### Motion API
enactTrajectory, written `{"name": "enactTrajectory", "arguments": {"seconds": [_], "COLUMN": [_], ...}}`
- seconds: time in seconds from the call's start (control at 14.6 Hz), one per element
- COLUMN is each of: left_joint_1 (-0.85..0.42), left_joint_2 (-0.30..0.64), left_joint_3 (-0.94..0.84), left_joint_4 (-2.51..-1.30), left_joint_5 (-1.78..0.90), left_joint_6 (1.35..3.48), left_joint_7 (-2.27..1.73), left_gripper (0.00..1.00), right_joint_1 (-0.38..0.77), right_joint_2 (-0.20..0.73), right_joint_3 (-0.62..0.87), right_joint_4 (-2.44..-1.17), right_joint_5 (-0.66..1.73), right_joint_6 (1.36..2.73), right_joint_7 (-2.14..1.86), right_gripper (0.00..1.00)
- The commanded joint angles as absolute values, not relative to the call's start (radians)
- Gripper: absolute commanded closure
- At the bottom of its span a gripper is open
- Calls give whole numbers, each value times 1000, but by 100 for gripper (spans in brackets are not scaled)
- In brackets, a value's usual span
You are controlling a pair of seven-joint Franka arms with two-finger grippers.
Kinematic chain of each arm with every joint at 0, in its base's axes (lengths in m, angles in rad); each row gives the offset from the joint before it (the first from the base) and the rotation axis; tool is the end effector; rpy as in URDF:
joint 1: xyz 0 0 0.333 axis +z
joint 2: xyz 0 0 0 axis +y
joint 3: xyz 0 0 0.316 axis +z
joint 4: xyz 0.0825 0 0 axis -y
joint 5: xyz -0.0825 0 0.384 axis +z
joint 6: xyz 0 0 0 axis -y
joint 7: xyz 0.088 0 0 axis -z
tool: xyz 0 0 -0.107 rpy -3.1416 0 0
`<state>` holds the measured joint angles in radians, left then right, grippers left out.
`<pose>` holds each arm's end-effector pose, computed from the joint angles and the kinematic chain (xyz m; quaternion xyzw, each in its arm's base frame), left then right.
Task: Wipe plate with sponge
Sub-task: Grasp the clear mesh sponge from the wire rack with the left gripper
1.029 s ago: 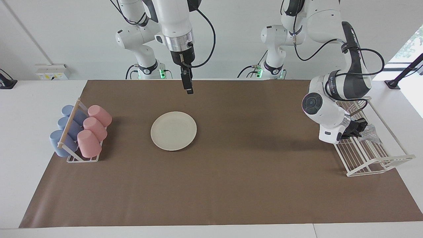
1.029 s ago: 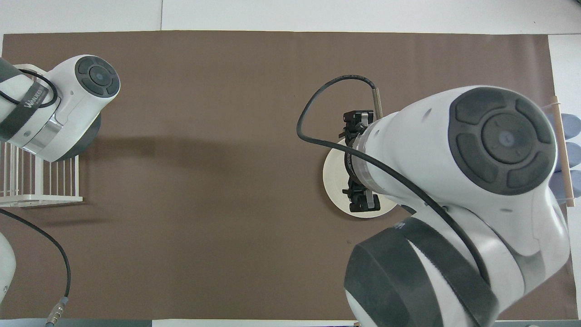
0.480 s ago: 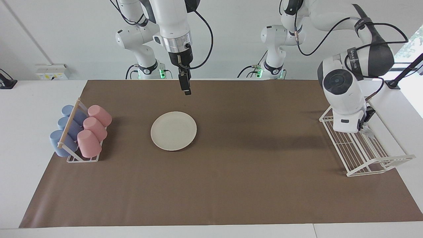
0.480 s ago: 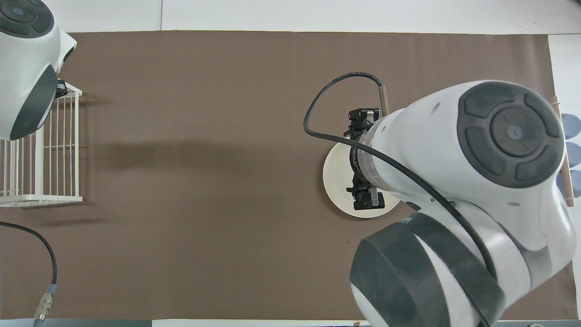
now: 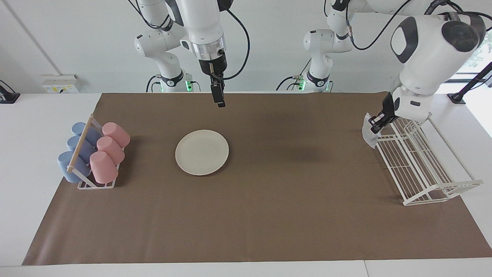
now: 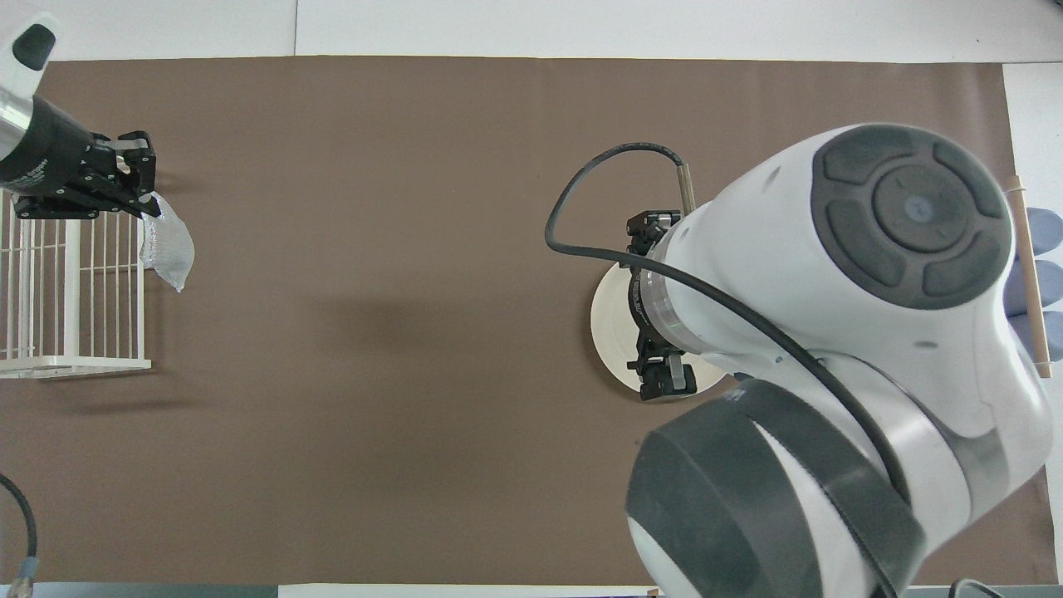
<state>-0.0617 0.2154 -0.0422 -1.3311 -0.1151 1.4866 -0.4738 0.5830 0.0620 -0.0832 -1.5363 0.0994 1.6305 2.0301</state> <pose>0.6071 -0.0734 0.6048 0.9811 0.1807 -0.0462 0.0509 0.5030 0.2879 0.6116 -0.7190 0.6933 0.0400 0.0296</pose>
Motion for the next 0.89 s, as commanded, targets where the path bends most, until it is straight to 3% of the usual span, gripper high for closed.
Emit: {"name": "enactTrajectory", "arguments": {"seconds": [0.0, 0.14, 0.41, 0.82], "left_joint_1": [7, 32, 66, 74], "left_joint_2": [178, 115, -89, -112], "left_joint_3": [-46, -44, -40, -40], "left_joint_4": [-1385, -1506, -1915, -2150], "left_joint_5": [-376, -548, -930, -1311], "left_joint_6": [1470, 1476, 1616, 1647], "left_joint_7": [-443, -347, -163, 72], "left_gripper": [100, 100, 100, 100], "right_joint_1": [590, 607, 627, 679], "right_joint_2": [179, 204, 230, 285], "right_joint_3": [-78, -78, -80, -74], "right_joint_4": [-1387, -1370, -1328, -1281], "right_joint_5": [106, 106, 112, 117], "right_joint_6": [1527, 1514, 1528, 1608], "right_joint_7": [2039, 2039, 2052, 2155], "right_gripper": [0, 0, 0, 0]}}
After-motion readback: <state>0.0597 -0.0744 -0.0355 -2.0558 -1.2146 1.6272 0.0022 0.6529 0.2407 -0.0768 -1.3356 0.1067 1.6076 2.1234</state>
